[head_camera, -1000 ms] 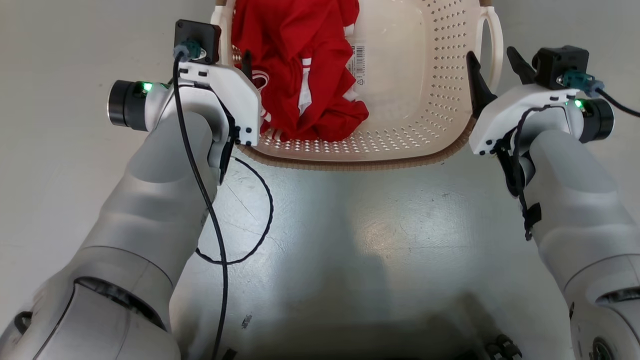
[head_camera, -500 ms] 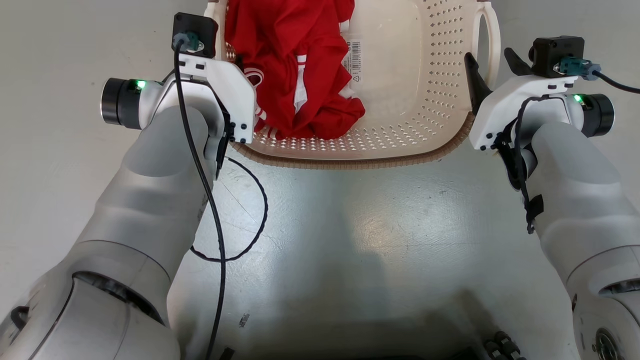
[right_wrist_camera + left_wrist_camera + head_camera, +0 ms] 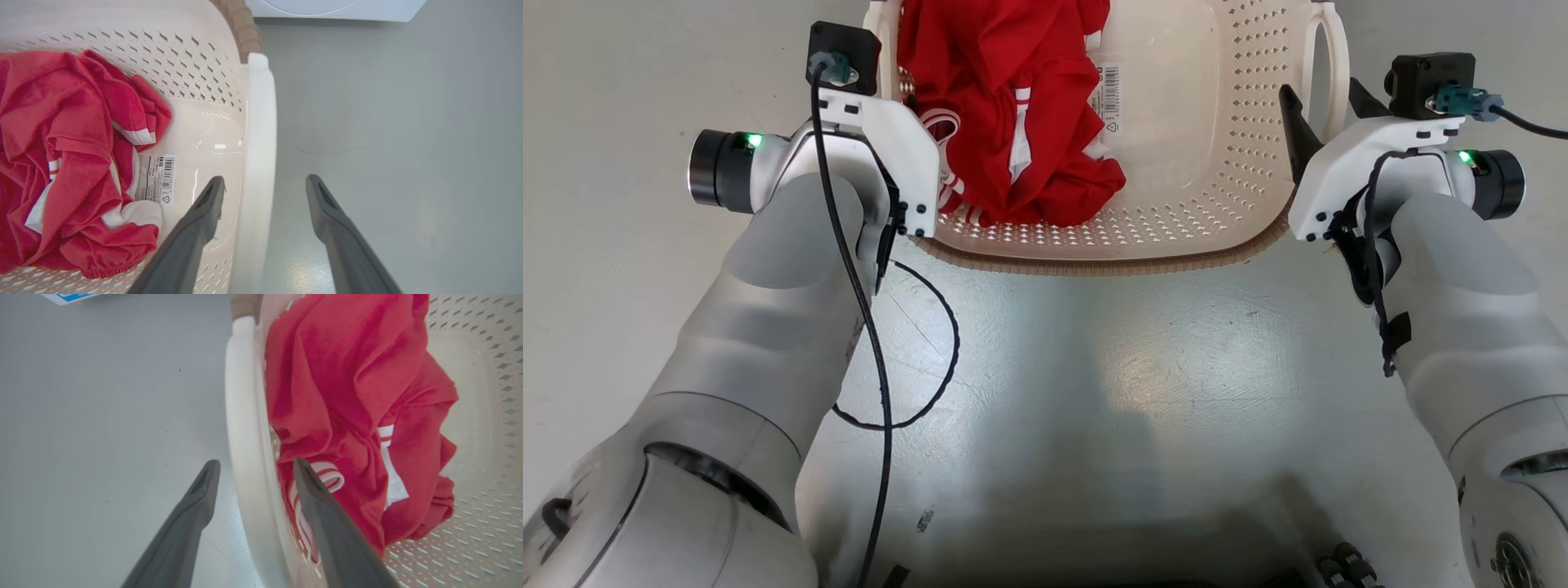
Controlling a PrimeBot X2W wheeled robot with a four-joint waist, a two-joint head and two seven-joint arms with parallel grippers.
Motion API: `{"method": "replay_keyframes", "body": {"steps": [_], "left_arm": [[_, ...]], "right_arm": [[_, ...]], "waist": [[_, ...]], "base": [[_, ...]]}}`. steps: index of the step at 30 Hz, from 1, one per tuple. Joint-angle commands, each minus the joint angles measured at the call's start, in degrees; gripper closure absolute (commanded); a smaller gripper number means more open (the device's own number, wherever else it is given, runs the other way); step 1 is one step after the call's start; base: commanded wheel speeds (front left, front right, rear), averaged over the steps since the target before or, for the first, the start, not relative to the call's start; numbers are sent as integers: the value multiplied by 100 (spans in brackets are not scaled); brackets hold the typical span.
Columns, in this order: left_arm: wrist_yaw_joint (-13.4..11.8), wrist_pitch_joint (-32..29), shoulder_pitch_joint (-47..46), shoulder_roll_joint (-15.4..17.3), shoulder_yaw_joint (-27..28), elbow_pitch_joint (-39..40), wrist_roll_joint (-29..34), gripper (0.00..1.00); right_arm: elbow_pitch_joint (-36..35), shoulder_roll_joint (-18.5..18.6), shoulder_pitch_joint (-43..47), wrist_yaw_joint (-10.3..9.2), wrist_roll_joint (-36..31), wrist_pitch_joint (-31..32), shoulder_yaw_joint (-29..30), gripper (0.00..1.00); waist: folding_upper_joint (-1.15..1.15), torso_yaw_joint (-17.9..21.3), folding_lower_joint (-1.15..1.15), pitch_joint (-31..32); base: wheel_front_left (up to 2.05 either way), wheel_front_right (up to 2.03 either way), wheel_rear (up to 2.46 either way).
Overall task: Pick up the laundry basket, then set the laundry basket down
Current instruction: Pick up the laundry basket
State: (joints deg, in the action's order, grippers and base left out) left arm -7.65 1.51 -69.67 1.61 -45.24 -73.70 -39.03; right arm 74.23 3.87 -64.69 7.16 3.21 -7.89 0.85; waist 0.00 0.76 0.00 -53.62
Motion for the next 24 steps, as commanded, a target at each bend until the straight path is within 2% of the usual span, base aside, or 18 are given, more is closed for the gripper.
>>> {"method": "replay_keyframes", "body": {"steps": [1,6,7,9,10,11,12,13,14,17,18,21,24], "left_arm": [[-74,-1,-49,127,16,33,-66,8],[-91,-11,-45,127,-35,38,-101,13],[-92,-19,-42,127,-52,40,-108,15],[-96,-33,-45,127,-83,52,-123,25],[-91,-43,-49,127,-106,61,-125,34],[-90,-52,-54,127,-125,67,-131,47],[-91,-67,-54,127,-150,77,-133,57],[-97,-81,-49,127,-175,95,-139,60],[-106,-92,-45,127,-196,115,-149,71],[-139,-108,-29,127,-246,187,-196,91],[-147,-114,-23,127,-263,208,-214,94],[-168,-142,8,127,-310,266,-278,100],[-195,-179,49,127,-347,299,-354,100]], "right_arm": [[-33,-100,126,33,70,19,-120,2],[-31,-100,132,33,168,26,-174,3],[-31,-100,133,33,186,31,-190,7],[-30,-100,126,33,224,40,-221,25],[-30,-100,122,33,244,42,-236,51],[-29,-100,122,33,261,44,-250,57],[-29,-100,128,33,274,55,-265,73],[-29,-100,137,33,287,65,-280,89],[-29,-100,147,33,299,77,-297,100],[-28,-100,165,33,350,119,-380,100],[-28,-100,166,33,378,125,-408,100],[-28,-100,175,33,474,139,-504,100],[-28,-100,193,33,557,145,-591,100]], "waist": [[0,-1,0,-2],[0,7,0,0],[0,9,0,0],[0,14,0,-7],[0,16,0,-12],[0,19,0,-16],[0,24,0,-19],[0,25,0,-19],[0,25,0,-19],[0,17,0,-15],[0,14,0,-11],[0,0,0,9],[0,-13,0,46]], "base": [[0,0,0],[0,0,0],[0,0,0],[0,0,0],[0,0,0],[0,0,0],[0,0,0],[0,0,0],[0,0,0],[0,0,0],[0,0,0],[0,0,0],[0,0,0]]}}
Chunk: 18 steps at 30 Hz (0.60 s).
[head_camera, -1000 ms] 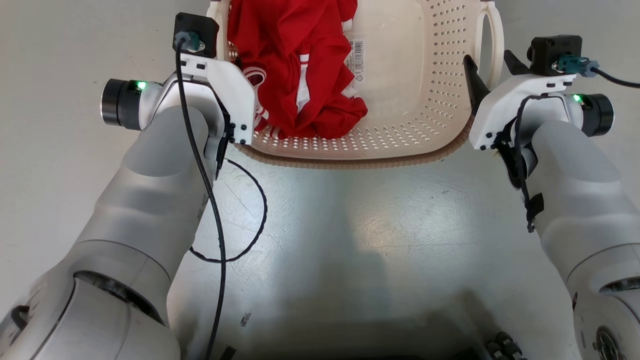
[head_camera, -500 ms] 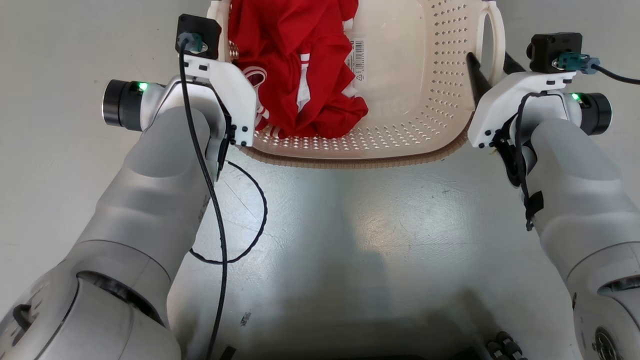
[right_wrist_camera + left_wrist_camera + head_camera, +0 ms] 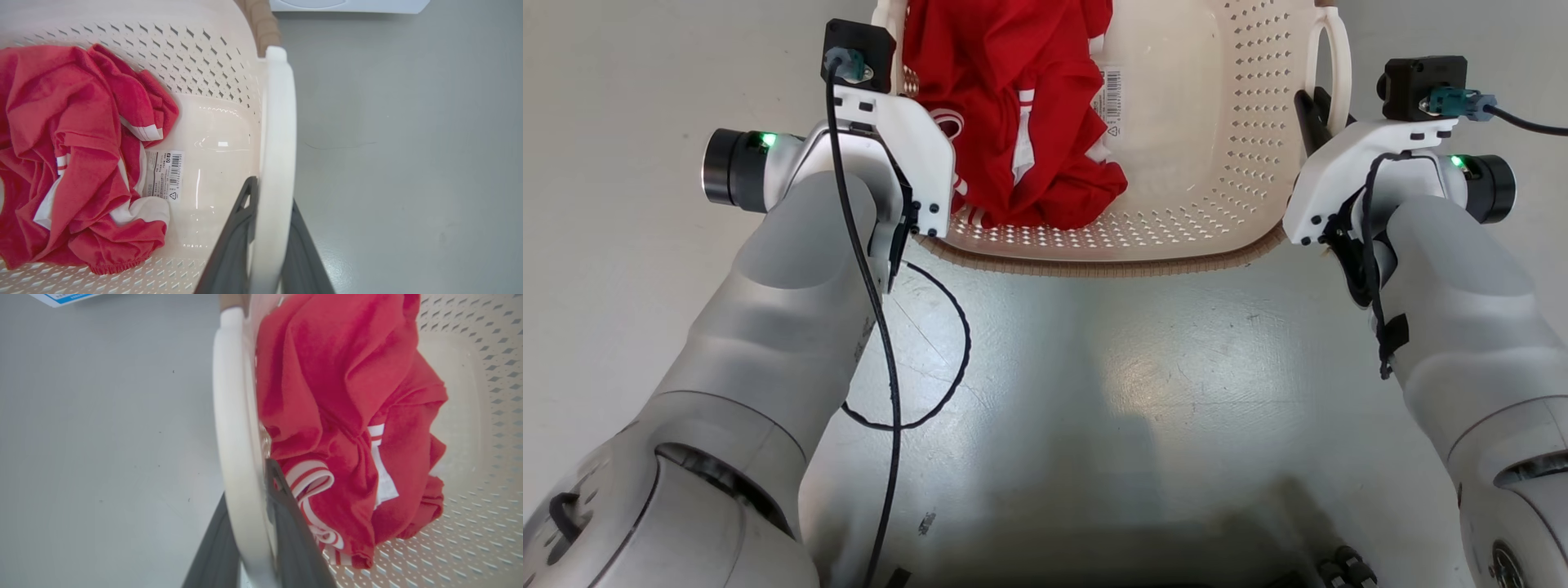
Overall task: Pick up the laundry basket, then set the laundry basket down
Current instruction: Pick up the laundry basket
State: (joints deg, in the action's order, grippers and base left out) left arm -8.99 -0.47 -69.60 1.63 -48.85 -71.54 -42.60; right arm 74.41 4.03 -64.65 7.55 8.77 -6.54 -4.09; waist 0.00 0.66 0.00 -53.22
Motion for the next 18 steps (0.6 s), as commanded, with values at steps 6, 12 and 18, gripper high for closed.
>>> {"method": "replay_keyframes", "body": {"steps": [6,12,18], "left_arm": [[-101,20,180,124,-71,134,-168,100],[-85,37,350,124,-122,100,-315,100],[-75,19,562,124,-170,60,-463,100]], "right_arm": [[-45,-115,289,-6,76,65,-205,100],[-45,-115,418,-6,138,231,-254,100],[-45,-115,535,-6,354,385,-479,100]], "waist": [[0,-26,0,175],[0,8,0,404],[0,36,0,734]], "base": [[0,0,0],[0,0,0],[0,0,0]]}}
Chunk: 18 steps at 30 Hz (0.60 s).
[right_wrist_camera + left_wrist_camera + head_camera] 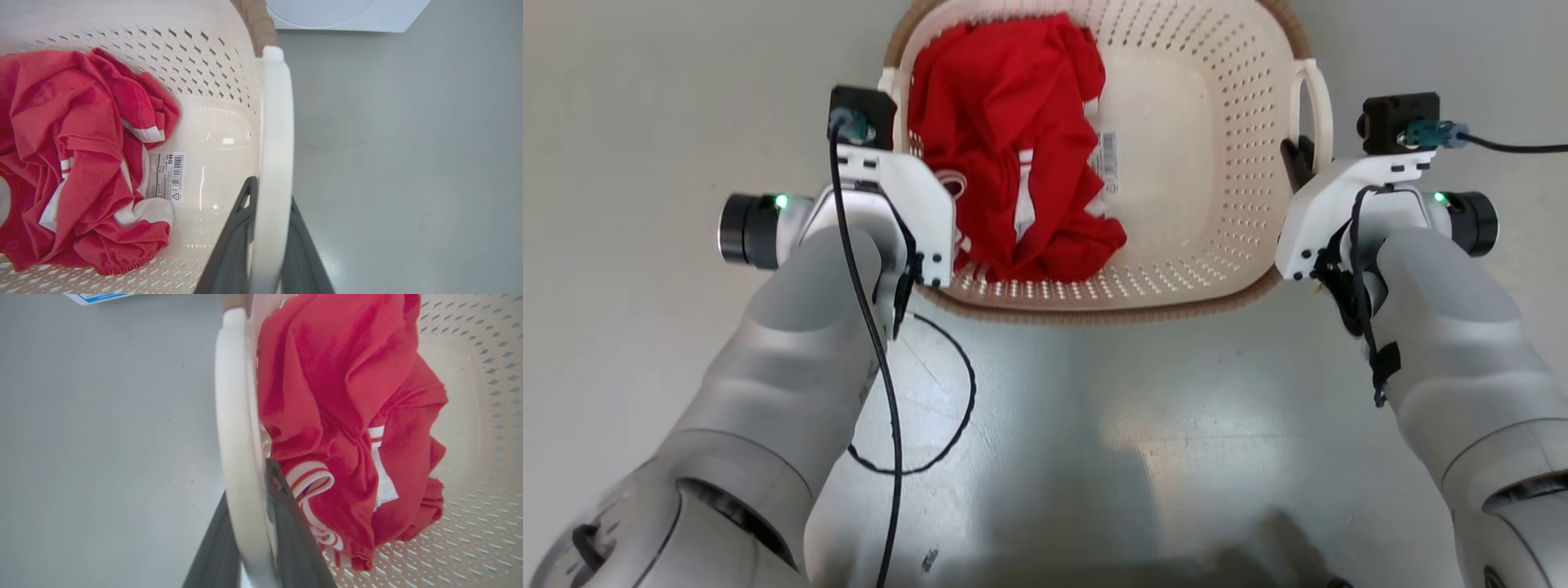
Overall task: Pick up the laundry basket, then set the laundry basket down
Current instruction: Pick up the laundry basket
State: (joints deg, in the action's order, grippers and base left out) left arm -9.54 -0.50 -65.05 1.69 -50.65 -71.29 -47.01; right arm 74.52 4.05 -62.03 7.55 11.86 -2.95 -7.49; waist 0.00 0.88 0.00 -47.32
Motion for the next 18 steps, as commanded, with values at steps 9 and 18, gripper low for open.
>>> {"method": "replay_keyframes", "body": {"steps": [9,18], "left_arm": [[-36,-17,464,119,-38,59,-282,100],[-75,-141,987,119,-147,88,-549,100]], "right_arm": [[-56,-117,525,-6,348,161,-410,100],[-56,-117,1048,-6,524,372,-624,100]], "waist": [[0,44,0,737],[0,88,0,1579]], "base": [[0,0,0],[0,0,0]]}}
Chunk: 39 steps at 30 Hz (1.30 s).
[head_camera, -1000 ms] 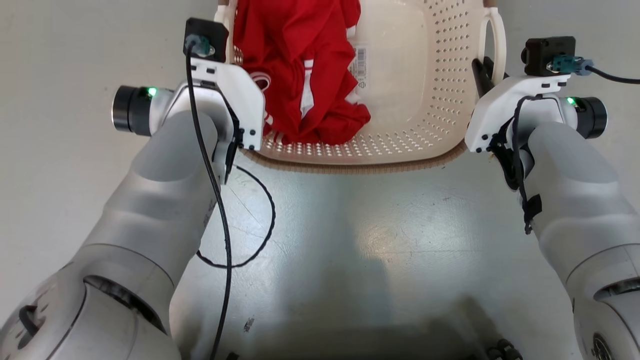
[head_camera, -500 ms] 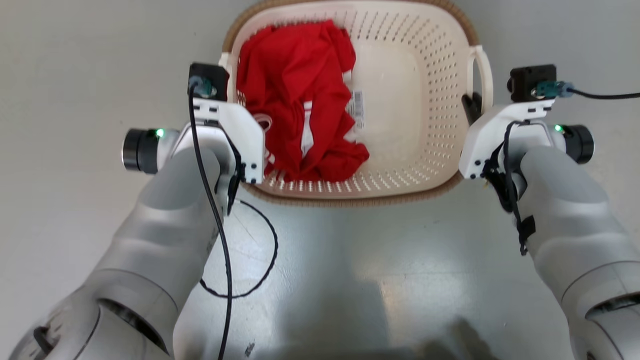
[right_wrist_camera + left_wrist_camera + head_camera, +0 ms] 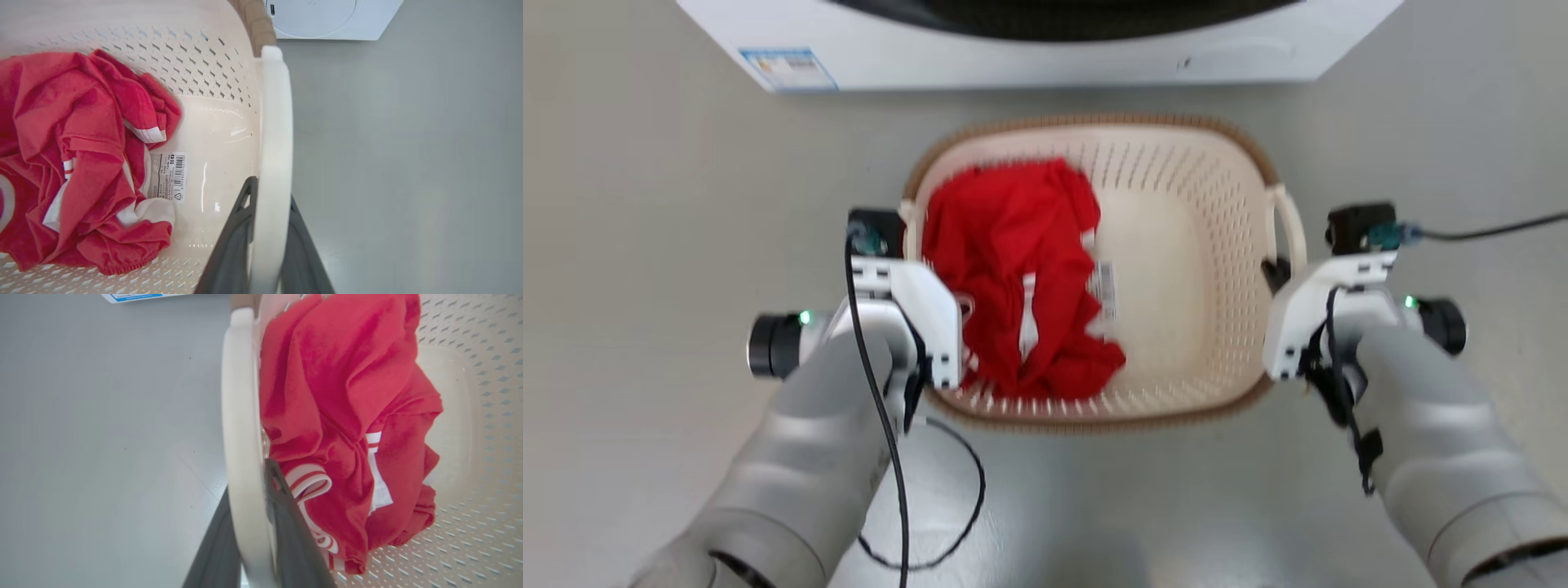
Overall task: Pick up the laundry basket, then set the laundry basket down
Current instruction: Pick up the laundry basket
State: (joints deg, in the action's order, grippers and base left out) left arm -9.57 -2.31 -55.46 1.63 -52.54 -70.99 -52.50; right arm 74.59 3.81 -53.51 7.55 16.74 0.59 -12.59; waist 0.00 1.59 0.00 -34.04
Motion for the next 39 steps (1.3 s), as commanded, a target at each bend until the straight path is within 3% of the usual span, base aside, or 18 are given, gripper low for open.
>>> {"method": "replay_keyframes", "body": {"steps": [1,23,39], "left_arm": [[-77,29,95,124,13,60,-15,100],[-109,-324,1512,124,-454,262,-554,100],[-10,-557,2040,124,-711,273,-824,100]], "right_arm": [[-64,-93,268,-6,62,47,-145,100],[-64,-93,1602,-6,259,670,-457,100],[-233,-93,2144,-6,945,951,-1234,100]], "waist": [[0,20,0,355],[0,-152,0,2564],[0,-126,0,3337]], "base": [[0,0,0],[0,0,0],[0,0,0]]}}
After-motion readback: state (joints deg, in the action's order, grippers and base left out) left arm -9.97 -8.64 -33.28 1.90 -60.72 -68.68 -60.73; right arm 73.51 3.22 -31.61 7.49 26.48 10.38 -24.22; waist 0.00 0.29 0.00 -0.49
